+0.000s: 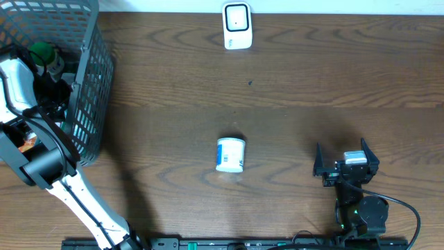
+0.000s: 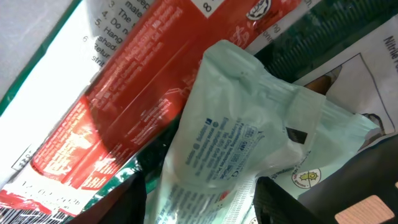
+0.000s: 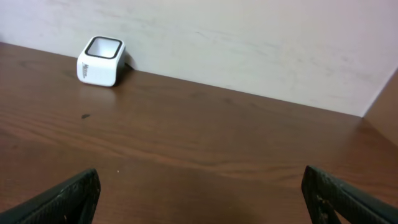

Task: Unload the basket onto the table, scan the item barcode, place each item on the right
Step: 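Grasp the mint-green pouch in the basket with the left gripper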

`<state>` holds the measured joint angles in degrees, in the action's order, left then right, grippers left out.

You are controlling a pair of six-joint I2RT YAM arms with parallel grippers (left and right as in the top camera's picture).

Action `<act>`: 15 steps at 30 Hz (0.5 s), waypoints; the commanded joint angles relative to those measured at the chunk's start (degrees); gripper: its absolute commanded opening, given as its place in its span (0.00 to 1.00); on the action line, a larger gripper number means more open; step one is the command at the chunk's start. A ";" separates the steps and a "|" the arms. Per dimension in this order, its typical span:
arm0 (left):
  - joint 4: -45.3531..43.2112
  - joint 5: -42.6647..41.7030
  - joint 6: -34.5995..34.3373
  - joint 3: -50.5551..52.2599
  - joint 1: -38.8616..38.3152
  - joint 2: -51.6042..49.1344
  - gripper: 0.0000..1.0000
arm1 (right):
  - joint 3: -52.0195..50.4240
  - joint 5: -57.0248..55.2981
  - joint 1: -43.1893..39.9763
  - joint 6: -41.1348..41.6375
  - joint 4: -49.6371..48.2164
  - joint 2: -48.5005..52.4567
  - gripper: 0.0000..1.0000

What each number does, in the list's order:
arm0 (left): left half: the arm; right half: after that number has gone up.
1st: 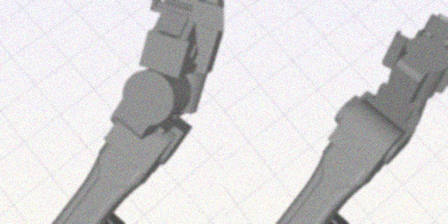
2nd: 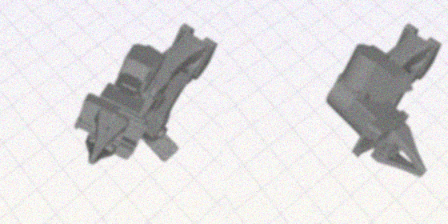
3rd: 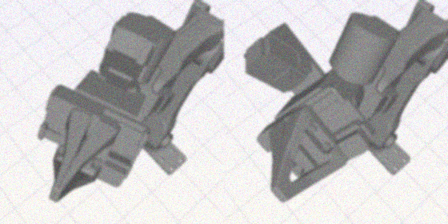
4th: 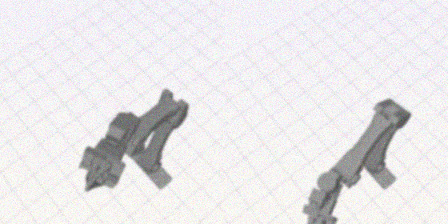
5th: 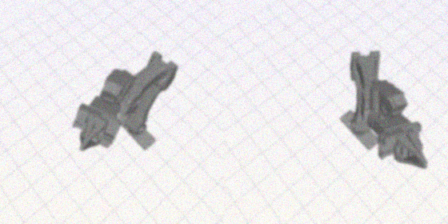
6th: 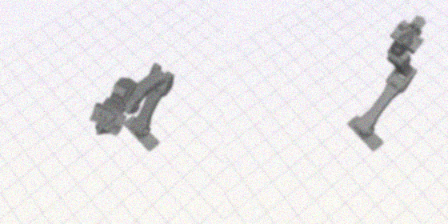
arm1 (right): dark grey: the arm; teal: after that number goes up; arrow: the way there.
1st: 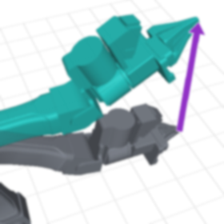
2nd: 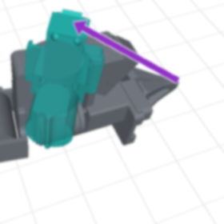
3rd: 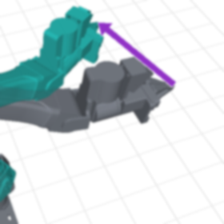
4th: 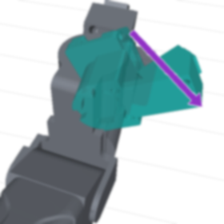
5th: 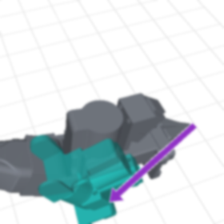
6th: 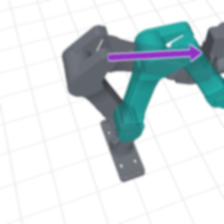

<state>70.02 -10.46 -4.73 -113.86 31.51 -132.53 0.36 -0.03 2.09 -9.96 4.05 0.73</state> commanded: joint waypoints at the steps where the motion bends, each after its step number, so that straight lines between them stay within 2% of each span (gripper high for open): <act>1: -1.40 2.08 -0.94 2.73 0.55 -0.46 0.62 | -0.04 -0.55 -0.33 -0.59 0.22 -0.13 0.99; 5: -2.05 2.05 -0.96 3.72 0.57 -0.46 0.62 | -0.07 -0.55 -0.33 -0.59 0.22 -0.13 0.99; 6: -2.12 2.05 -0.96 3.72 0.57 -0.46 0.55 | -0.04 -0.55 -0.33 -0.59 0.22 -0.13 0.99; 9: -2.21 1.73 -0.98 3.69 0.57 -0.44 0.15 | -0.04 -0.55 -0.33 -0.59 0.22 -0.13 0.99; 10: -2.19 1.36 -0.96 3.52 0.57 -0.44 0.08 | -0.04 -0.55 -0.33 -0.59 0.22 -0.13 0.99; 15: 0.09 -0.07 -0.96 -0.52 0.87 0.66 0.07 | -0.07 -0.55 -0.33 -0.59 0.22 -0.13 0.99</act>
<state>69.30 -11.92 -5.19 -112.44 31.79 -130.96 0.36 -0.03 2.09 -9.98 4.03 0.73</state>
